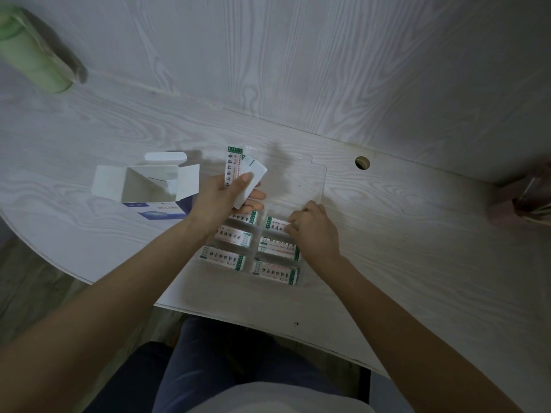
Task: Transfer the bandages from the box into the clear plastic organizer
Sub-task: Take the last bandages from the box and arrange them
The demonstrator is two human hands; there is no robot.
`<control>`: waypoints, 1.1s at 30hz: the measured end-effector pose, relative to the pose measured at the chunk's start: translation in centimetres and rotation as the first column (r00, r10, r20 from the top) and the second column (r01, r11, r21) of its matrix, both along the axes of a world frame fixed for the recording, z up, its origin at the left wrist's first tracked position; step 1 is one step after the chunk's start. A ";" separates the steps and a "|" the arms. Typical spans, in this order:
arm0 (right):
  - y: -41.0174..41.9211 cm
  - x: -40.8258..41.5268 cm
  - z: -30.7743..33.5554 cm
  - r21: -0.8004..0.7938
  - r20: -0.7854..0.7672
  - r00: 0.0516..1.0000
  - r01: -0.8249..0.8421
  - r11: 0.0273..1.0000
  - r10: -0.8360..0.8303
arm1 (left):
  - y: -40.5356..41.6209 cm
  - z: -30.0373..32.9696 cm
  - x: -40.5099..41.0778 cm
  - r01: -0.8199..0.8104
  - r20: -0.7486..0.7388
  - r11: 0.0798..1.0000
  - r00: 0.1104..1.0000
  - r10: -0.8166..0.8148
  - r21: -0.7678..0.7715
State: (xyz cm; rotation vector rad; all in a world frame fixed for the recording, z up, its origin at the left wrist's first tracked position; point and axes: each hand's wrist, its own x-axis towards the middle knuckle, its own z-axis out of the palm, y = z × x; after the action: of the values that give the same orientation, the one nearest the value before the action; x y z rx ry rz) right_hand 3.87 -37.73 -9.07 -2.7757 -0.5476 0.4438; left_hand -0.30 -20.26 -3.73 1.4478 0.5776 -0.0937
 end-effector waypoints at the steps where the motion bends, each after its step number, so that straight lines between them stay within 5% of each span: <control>1: 0.0 0.1 0.1 0.001 -0.008 1.000 -0.003 1.000 0.003 | 0.0 0.0 0.0 0.002 -0.003 1.000 1.000 -0.002 0.001; 5: -0.2 0.5 0.6 0.005 -0.033 0.999 -0.017 1.000 0.017 | -0.1 0.1 -0.1 0.010 -0.026 1.000 1.000 -0.010 -0.010; 7: 0.1 0.7 1.6 0.167 -0.041 0.998 0.048 0.985 -0.041 | -0.2 0.3 -0.1 0.013 -0.035 1.000 0.999 -0.014 -0.019; 11: 1.0 1.4 5.6 0.624 -0.490 0.864 0.440 0.646 -0.115 | -0.5 0.8 -0.1 0.066 -0.063 0.997 0.996 -0.068 -0.032; 13: 1.5 1.9 6.5 0.649 -0.522 0.850 0.449 0.614 -0.070 | -0.7 1.0 -0.1 0.123 -0.074 0.992 0.990 -0.121 0.016; 16: 2.2 2.3 6.4 0.683 -0.355 0.932 0.314 0.659 -0.076 | -1.0 1.5 0.1 0.234 -0.070 0.966 0.971 -0.227 0.111; 20: 2.7 2.7 6.2 0.757 -0.267 0.962 0.249 0.604 -0.062 | -1.6 2.0 0.2 0.355 -0.095 0.929 0.933 -0.346 0.105; 25: 2.3 2.6 6.4 0.805 -0.392 0.908 0.416 0.422 -0.148 | -1.0 1.7 0.3 0.325 -0.088 0.938 0.945 -0.316 0.118; 33: -0.4 2.1 3.3 0.612 -0.525 0.777 0.628 0.481 -0.347 | 0.2 0.3 0.6 0.138 -0.095 0.981 0.987 -0.126 0.134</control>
State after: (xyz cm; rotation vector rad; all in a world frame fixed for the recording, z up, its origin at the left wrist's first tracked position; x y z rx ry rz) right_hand 5.99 -38.14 -5.78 -1.8139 0.1763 0.3962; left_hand 0.26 -20.03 -3.41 1.6252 0.5668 -0.2253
